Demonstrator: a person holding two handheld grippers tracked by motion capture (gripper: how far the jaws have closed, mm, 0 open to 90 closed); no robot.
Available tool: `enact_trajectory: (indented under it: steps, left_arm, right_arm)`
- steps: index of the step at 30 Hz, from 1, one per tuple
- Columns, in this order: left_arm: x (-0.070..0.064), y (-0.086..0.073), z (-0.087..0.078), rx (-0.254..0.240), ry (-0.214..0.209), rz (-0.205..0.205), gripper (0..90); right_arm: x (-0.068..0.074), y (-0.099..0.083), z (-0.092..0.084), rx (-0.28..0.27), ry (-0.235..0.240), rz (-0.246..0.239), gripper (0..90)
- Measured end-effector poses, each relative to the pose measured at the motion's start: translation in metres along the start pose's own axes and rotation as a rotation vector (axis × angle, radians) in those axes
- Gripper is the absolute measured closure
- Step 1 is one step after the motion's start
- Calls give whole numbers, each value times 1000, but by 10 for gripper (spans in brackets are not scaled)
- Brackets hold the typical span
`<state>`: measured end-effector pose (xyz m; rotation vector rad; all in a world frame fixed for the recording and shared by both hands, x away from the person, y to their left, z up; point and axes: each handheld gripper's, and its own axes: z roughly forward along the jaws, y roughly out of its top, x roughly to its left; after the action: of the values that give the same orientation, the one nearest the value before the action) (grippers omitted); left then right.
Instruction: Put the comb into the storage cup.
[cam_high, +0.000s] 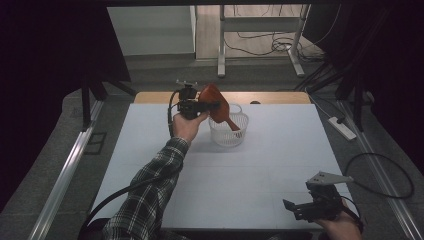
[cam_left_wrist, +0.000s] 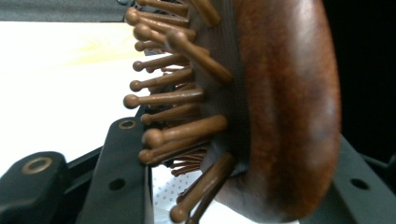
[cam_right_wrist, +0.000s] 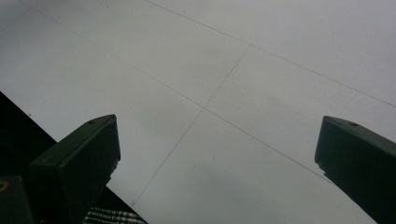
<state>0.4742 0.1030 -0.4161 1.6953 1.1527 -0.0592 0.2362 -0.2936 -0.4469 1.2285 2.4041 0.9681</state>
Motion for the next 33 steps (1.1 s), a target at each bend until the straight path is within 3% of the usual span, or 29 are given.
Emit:
enact_trajectory:
  steps: [10, 25, 33]
  left_arm:
    - [6, -4, 1, -10, -8, -26, 559]
    - [13, -13, 2, 2, 31, -40, 555]
    - [18, -18, 9, 3, 6, -83, 538]
  right_arm:
    - [0, 0, 0, 6, 2, -4, 11]
    - [0, 0, 1, 10, 0, -8, 14]
    - [0, 0, 1, 11, 0, -9, 15]
